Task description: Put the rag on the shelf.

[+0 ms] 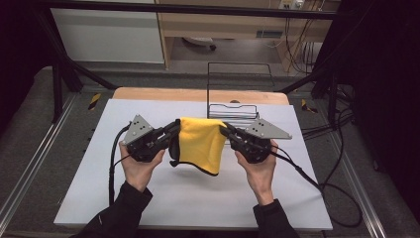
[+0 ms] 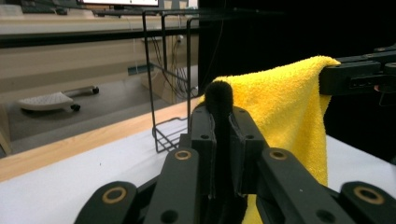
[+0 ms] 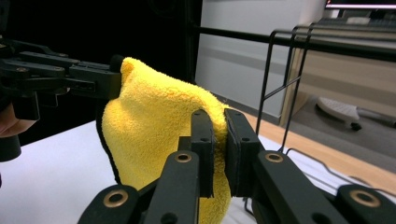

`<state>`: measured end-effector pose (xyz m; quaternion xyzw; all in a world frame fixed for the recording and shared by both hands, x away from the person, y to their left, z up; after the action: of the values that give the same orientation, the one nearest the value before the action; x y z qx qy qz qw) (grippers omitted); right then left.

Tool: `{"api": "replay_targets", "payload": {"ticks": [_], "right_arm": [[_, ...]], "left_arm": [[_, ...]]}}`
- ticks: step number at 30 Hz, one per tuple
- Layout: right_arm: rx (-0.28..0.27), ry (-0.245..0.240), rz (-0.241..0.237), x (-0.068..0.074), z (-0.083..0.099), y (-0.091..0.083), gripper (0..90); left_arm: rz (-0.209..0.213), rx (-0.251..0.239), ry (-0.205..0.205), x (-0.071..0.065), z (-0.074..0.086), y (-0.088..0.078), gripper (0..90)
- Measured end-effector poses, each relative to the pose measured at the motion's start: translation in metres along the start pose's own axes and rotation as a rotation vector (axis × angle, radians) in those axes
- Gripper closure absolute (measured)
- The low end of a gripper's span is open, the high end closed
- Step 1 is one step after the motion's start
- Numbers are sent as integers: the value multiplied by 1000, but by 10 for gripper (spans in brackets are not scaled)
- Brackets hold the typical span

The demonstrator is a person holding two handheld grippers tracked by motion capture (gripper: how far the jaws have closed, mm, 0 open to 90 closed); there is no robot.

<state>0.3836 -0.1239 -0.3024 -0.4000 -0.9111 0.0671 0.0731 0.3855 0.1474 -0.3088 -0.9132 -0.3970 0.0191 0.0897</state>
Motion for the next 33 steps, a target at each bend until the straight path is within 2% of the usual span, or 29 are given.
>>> {"api": "replay_targets", "payload": {"ticks": [12, 18, 22, 33], "right_arm": [[-72, -36, 40, -2, -21, -13, 836], [-109, -33, 56, -4, -30, -21, 836], [-139, -34, 70, -8, -37, -28, 836], [-212, -50, 127, -18, -61, -47, 836]], "left_arm": [[-12, -84, 5, -7, -20, 7, 813], [-6, -115, 5, -11, -30, 14, 813], [-3, -139, 20, -15, -40, 20, 813], [17, -193, 24, -27, -68, 37, 813]]}}
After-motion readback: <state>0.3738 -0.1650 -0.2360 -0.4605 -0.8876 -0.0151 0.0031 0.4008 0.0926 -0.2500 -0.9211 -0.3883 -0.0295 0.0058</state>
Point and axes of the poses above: each handheld gripper's, and its own axes: y roughly forward along the jaws, z roughly out of its underside, x roughly to its left, the point moved 2 cm from there along y, roughly forward along the jaws, and after that the axes turned 5 degrees about y, right-handed, at the moved point
